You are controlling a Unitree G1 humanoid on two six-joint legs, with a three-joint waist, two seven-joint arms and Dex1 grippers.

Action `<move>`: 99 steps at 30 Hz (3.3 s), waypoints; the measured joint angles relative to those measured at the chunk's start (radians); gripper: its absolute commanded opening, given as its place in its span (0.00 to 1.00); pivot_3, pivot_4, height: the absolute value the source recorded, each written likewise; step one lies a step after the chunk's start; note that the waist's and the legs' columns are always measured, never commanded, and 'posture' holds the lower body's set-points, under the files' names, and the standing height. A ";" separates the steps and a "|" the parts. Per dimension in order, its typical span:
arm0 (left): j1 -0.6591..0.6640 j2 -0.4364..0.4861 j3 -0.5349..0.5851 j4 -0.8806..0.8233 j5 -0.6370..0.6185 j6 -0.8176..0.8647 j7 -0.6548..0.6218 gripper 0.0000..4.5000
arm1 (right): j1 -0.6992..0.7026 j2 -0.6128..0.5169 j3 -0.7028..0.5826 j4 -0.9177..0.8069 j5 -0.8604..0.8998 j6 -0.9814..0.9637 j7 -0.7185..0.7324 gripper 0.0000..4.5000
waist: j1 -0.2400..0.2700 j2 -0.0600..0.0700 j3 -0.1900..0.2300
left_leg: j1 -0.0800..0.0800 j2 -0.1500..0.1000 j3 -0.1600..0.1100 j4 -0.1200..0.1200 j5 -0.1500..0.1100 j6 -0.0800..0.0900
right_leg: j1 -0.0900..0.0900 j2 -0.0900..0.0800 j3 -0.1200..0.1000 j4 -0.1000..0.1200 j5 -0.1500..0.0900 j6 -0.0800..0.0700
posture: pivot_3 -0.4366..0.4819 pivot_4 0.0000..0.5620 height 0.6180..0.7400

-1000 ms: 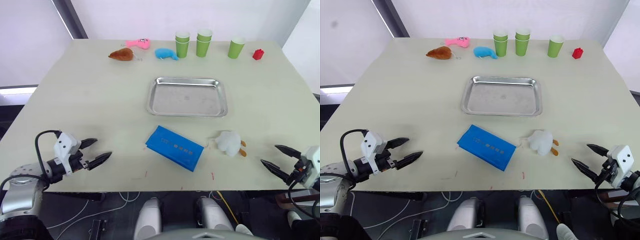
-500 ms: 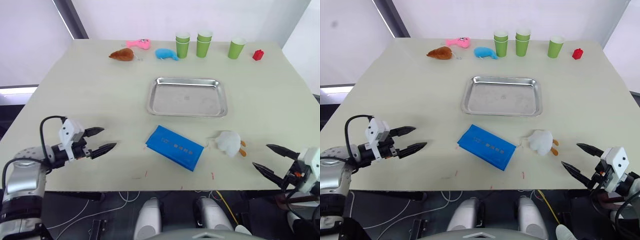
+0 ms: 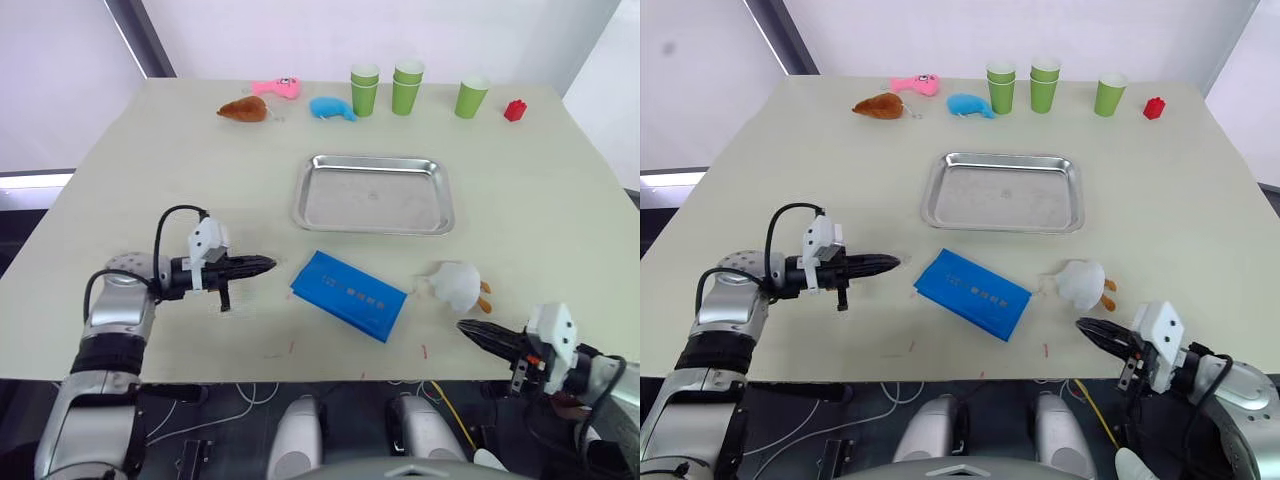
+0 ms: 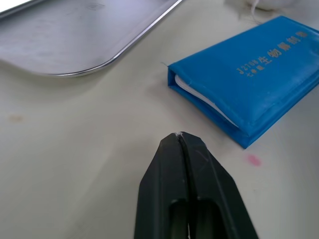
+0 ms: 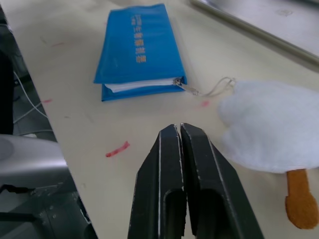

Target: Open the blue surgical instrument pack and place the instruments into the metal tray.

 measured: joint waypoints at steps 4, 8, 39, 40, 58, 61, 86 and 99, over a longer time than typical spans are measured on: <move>-0.068 -0.051 -0.043 0.053 0.026 -0.034 -0.036 0.02 | -0.052 0.044 0.114 -0.004 -0.066 0.032 -0.063 0.00 | 0.002 0.000 0.000 | -0.001 0.000 -0.001 0.001 0.000 0.000 | 0.000 0.001 0.000 0.000 0.000 0.000 | 0.48 0.27 1.00; -0.114 -0.074 -0.063 0.115 0.040 -0.057 -0.060 0.02 | -0.089 0.059 0.168 -0.003 -0.119 0.086 -0.127 0.00 | 0.001 -0.001 0.000 | -0.001 0.000 -0.001 0.001 0.000 0.000 | 0.000 0.000 0.000 0.000 0.000 0.000 | 0.48 0.27 1.00; -0.198 -0.182 -0.075 0.291 0.113 -0.154 -0.044 0.02 | -0.246 0.105 0.277 -0.036 -0.164 0.277 -0.261 0.00 | 0.001 -0.002 0.000 | -0.003 0.000 -0.003 0.002 0.000 0.000 | 0.000 0.001 -0.001 0.000 0.000 0.000 | 0.48 0.27 1.00; -0.198 -0.182 -0.075 0.290 0.113 -0.154 -0.044 0.02 | -0.248 0.107 0.278 -0.034 -0.165 0.278 -0.262 0.00 | 0.001 -0.002 0.000 | -0.003 0.000 -0.003 0.002 0.000 0.000 | 0.000 0.001 -0.001 0.000 0.000 0.000 | 0.48 0.27 1.00; -0.115 -0.199 -0.070 0.167 0.097 -0.108 -0.065 0.02 | -0.270 0.148 0.297 0.023 -0.214 0.263 -0.297 0.00 | -0.001 -0.002 0.000 | -0.003 0.000 -0.003 0.002 0.000 0.000 | 0.000 0.001 -0.001 0.000 0.000 0.000 | 0.48 0.27 1.00; -0.096 -0.199 -0.071 0.137 0.094 -0.099 -0.070 0.02 | -0.285 0.147 0.285 0.055 -0.218 0.245 -0.297 0.00 | -0.001 -0.002 -0.001 | -0.002 0.000 -0.003 0.002 0.000 0.000 | 0.000 0.001 -0.001 0.001 0.000 0.000 | 0.48 0.27 1.00; 0.002 -0.237 -0.097 -0.040 0.082 -0.040 0.000 0.02 | -0.310 0.027 0.122 0.245 -0.205 0.049 -0.165 0.00 | 0.001 -0.001 -0.001 | -0.002 -0.001 -0.004 0.003 0.000 0.000 | 0.001 0.001 0.000 0.001 0.000 0.000 | 0.48 0.27 1.00; 0.029 -0.058 -0.015 -0.087 0.016 -0.016 -0.023 0.00 | -0.201 -0.058 0.021 0.227 -0.084 -0.173 0.082 0.15 | 0.001 -0.001 -0.001 | -0.002 0.002 -0.005 0.002 0.000 0.000 | 0.001 0.004 0.000 0.001 0.000 -0.001 | 0.48 0.27 1.00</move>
